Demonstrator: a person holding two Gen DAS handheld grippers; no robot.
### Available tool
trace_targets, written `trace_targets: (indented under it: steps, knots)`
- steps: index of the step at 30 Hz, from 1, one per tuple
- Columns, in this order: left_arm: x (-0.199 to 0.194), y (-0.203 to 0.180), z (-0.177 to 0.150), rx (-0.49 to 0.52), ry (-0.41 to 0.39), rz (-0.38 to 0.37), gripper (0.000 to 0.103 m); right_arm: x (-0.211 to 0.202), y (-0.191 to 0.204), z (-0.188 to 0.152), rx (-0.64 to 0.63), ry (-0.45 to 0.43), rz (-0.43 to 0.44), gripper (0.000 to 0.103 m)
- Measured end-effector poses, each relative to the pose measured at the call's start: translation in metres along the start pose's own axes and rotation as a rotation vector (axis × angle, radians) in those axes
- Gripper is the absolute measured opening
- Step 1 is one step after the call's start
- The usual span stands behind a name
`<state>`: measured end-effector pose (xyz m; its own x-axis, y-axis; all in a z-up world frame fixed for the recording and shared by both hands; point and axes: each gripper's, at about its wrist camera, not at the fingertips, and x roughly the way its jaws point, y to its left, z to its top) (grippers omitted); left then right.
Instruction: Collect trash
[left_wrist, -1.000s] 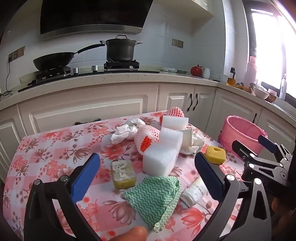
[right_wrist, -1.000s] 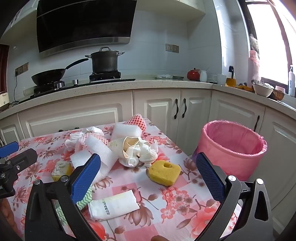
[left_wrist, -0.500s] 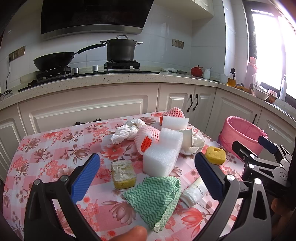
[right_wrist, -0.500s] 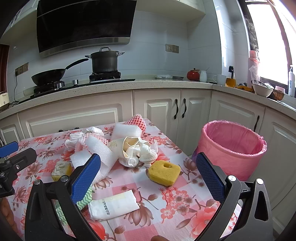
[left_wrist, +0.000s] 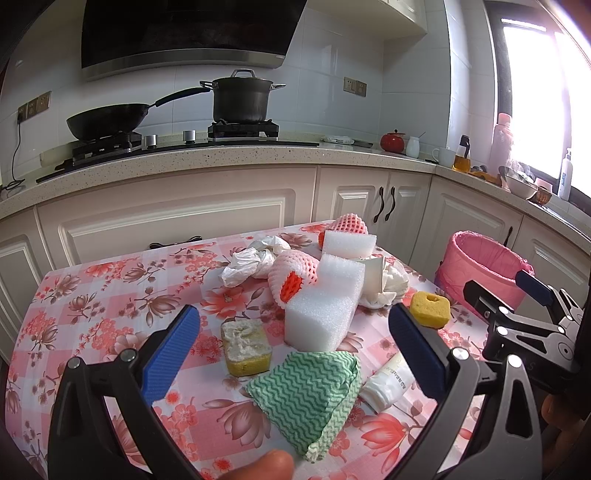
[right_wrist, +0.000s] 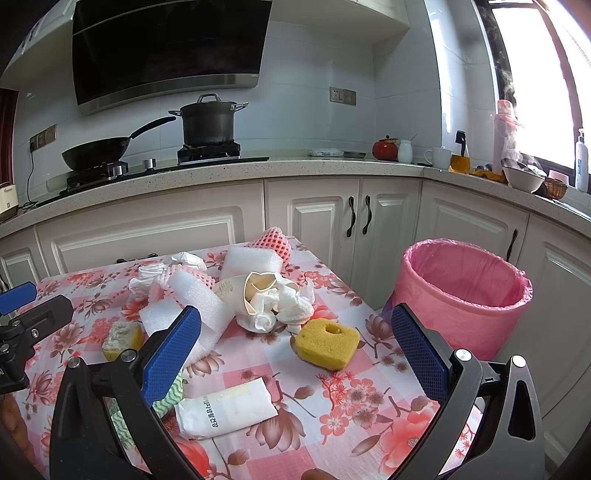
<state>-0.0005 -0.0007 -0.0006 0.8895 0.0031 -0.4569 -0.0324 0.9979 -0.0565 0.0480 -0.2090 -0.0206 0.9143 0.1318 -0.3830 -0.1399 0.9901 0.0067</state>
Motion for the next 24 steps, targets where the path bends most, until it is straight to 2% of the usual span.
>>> trace_targets:
  steps: [24]
  knots:
    - [-0.0027, 0.0007, 0.0043, -0.003, 0.001, 0.001, 0.099, 0.0008, -0.0014, 0.0009, 0.006, -0.002, 0.004, 0.096]
